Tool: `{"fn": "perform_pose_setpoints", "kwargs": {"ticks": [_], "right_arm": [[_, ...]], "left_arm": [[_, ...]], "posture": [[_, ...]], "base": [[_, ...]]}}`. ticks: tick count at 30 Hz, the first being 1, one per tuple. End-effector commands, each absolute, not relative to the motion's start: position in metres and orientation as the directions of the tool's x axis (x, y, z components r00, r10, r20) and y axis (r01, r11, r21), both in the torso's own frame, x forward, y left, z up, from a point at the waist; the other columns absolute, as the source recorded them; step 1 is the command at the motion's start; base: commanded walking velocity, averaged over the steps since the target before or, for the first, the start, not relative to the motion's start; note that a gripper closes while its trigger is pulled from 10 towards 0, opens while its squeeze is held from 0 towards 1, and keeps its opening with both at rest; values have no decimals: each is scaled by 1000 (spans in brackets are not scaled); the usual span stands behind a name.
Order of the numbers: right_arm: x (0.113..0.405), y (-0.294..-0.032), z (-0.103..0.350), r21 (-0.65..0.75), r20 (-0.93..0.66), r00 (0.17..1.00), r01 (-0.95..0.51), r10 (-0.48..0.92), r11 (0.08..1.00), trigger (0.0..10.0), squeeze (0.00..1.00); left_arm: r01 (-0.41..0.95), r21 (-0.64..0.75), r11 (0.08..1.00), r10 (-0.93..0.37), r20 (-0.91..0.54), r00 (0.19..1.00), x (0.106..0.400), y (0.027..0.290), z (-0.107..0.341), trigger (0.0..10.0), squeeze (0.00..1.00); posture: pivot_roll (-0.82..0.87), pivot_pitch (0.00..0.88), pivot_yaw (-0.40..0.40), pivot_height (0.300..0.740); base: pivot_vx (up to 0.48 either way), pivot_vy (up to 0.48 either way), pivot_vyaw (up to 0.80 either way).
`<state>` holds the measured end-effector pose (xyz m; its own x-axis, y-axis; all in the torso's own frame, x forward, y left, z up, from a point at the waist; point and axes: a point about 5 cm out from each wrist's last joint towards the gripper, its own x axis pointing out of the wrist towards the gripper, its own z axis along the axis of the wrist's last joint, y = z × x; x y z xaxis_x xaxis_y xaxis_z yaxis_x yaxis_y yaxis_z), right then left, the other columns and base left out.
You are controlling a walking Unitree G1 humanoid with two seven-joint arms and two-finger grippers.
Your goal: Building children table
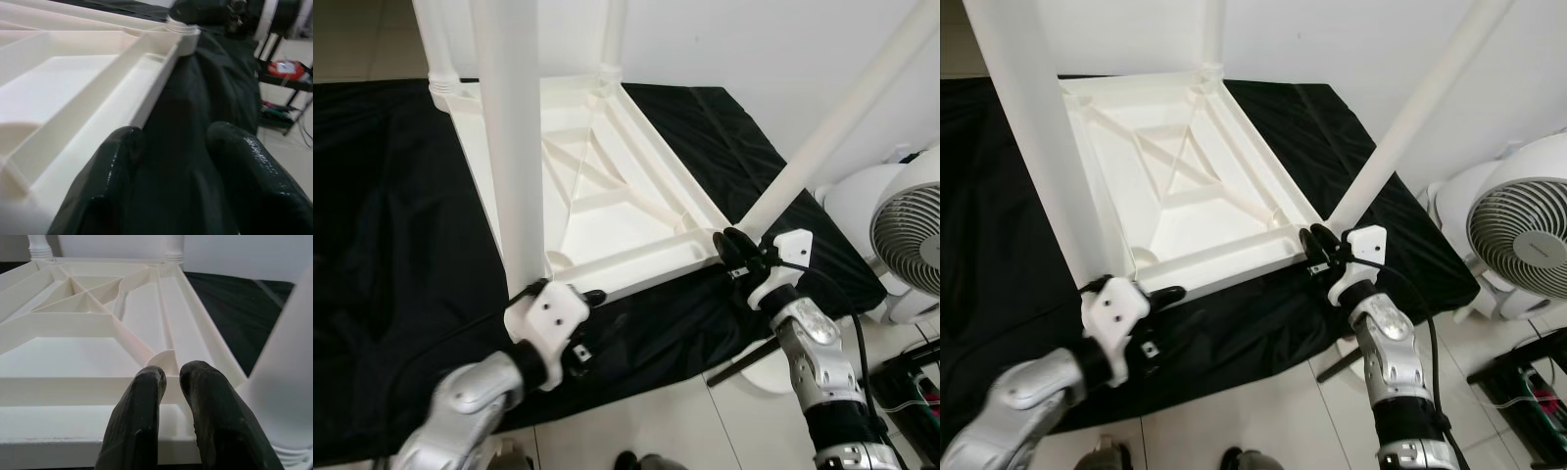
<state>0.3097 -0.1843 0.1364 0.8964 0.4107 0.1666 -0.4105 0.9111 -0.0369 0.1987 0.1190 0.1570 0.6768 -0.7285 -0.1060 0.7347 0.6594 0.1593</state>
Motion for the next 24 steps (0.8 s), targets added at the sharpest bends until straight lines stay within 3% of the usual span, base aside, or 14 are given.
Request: {"fn": "perform_pose_setpoints", "kwargs": {"ticks": [1,7,24], "right_arm": [[310,-186,135,-50,160,897,-410,412,911,10000,0],[318,-171,134,-43,152,874,-460,461,887,10000,0],[317,-150,122,-42,113,816,-566,567,823,10000,0]], "left_arm": [[751,145,645,-744,-106,660,195,118,159,10000,0],[739,116,664,-724,-148,674,171,134,160,10000,0],[598,211,773,-533,-296,793,162,209,165,10000,0]], "posture": [[164,126,-161,740],[210,129,-187,740],[247,112,-189,740]], "base": [[0,0,0],[0,0,0],[0,0,0]]}}
